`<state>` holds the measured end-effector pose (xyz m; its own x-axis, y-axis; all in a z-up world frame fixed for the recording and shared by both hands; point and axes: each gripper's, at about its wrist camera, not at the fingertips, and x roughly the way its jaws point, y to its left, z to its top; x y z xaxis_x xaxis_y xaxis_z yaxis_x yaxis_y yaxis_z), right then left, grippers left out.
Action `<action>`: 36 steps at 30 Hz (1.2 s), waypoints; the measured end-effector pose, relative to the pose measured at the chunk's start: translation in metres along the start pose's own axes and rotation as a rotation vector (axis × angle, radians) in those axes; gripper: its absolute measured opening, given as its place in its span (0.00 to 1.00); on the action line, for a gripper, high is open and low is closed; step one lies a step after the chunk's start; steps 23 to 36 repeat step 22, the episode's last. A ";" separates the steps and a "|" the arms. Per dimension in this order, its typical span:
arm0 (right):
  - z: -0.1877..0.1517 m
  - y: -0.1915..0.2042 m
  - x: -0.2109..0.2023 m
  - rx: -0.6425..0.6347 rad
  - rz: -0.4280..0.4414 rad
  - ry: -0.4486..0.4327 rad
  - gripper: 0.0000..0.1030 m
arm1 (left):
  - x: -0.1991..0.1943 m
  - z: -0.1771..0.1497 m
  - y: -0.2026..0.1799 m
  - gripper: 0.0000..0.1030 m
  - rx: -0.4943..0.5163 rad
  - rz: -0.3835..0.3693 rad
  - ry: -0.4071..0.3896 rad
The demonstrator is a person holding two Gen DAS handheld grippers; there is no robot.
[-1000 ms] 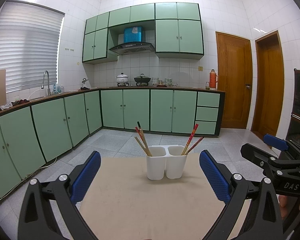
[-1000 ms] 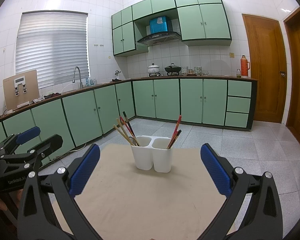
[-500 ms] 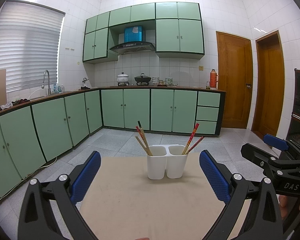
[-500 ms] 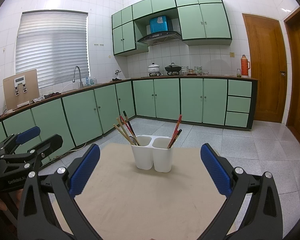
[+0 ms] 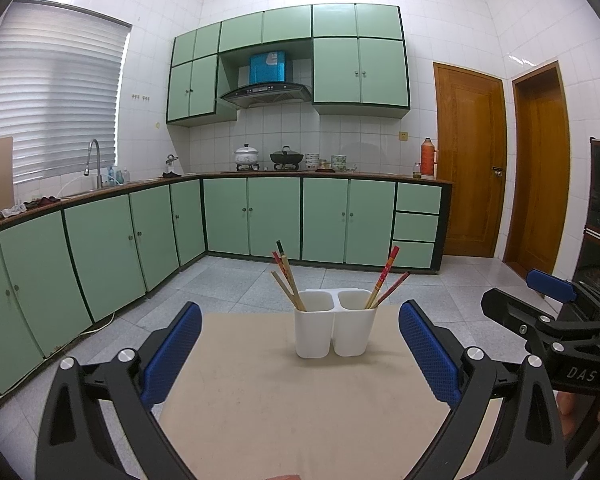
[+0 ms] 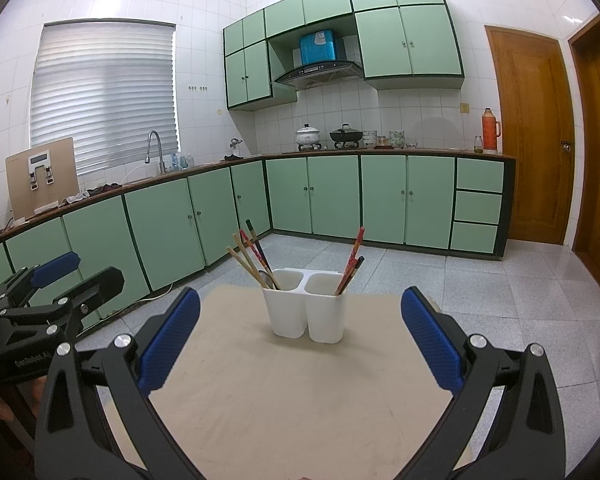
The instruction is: Organize utensils
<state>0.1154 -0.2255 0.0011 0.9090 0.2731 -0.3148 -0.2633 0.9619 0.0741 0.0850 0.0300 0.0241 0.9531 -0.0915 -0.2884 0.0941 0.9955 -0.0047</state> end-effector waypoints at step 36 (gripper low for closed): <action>-0.011 -0.001 0.006 0.008 -0.006 0.006 0.95 | 0.001 0.000 -0.001 0.94 -0.001 -0.002 0.006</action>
